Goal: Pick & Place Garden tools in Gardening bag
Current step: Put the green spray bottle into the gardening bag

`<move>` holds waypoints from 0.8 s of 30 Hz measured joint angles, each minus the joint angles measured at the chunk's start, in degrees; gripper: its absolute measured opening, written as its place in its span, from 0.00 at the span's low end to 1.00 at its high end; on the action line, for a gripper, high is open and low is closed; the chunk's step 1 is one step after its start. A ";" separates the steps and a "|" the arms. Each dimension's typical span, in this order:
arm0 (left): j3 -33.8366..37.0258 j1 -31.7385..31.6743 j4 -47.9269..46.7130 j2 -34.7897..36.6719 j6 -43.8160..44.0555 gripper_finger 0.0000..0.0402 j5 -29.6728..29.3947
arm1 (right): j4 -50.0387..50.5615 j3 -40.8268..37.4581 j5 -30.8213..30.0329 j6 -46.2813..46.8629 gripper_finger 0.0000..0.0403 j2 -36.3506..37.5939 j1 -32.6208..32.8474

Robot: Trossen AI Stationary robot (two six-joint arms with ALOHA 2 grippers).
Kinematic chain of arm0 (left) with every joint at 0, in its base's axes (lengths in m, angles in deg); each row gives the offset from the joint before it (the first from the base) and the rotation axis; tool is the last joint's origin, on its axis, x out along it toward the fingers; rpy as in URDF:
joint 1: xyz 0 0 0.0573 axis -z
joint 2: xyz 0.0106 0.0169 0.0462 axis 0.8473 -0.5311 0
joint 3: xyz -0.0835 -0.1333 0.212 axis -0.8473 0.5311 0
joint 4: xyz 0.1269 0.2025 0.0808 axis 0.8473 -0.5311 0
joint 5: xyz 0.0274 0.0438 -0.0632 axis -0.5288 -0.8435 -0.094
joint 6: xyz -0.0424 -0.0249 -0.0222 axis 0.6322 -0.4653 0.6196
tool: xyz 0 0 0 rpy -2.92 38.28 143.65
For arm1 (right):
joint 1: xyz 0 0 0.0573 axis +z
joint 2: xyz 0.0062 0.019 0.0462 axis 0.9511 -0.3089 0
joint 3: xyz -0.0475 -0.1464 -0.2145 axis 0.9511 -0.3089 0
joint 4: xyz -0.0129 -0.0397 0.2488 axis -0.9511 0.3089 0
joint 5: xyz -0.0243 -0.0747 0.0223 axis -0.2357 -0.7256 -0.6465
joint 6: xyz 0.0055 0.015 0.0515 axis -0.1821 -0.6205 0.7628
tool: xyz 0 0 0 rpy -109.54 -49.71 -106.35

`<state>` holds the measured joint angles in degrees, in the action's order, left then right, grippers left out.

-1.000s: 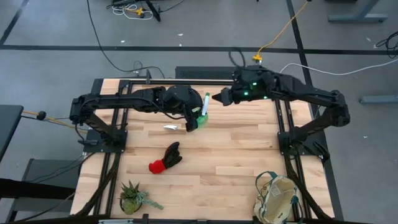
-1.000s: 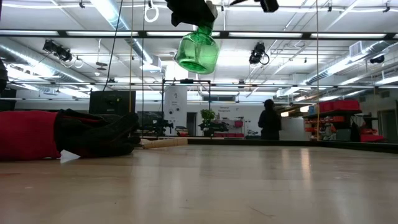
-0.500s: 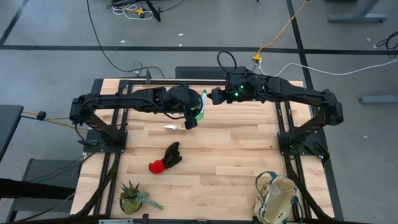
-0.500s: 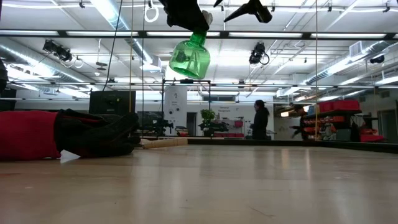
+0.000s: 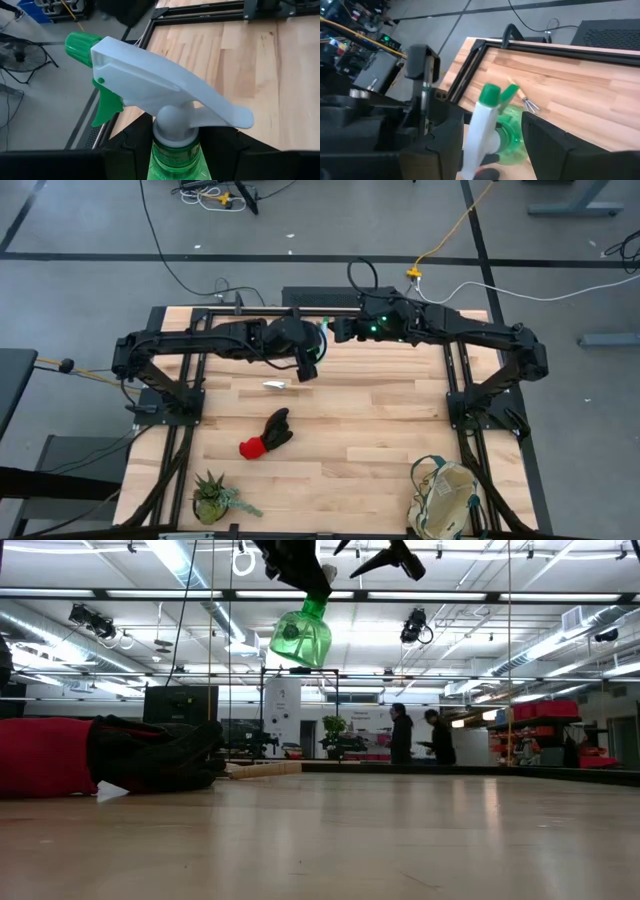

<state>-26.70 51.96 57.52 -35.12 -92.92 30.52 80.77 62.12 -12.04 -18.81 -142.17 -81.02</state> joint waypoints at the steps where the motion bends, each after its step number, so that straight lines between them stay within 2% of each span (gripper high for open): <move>1: -0.01 -0.07 -0.01 0.00 0.02 0.38 -0.01 | -0.61 0.00 0.03 0.00 0.50 -0.32 0.00; 24: -0.02 -0.04 -0.83 0.00 0.17 0.38 -0.36 | -3.53 -0.07 -0.02 0.04 0.50 -4.00 -0.37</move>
<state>-26.72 51.92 56.69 -35.12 -92.75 30.16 77.24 62.05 -12.06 -18.77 -146.17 -81.39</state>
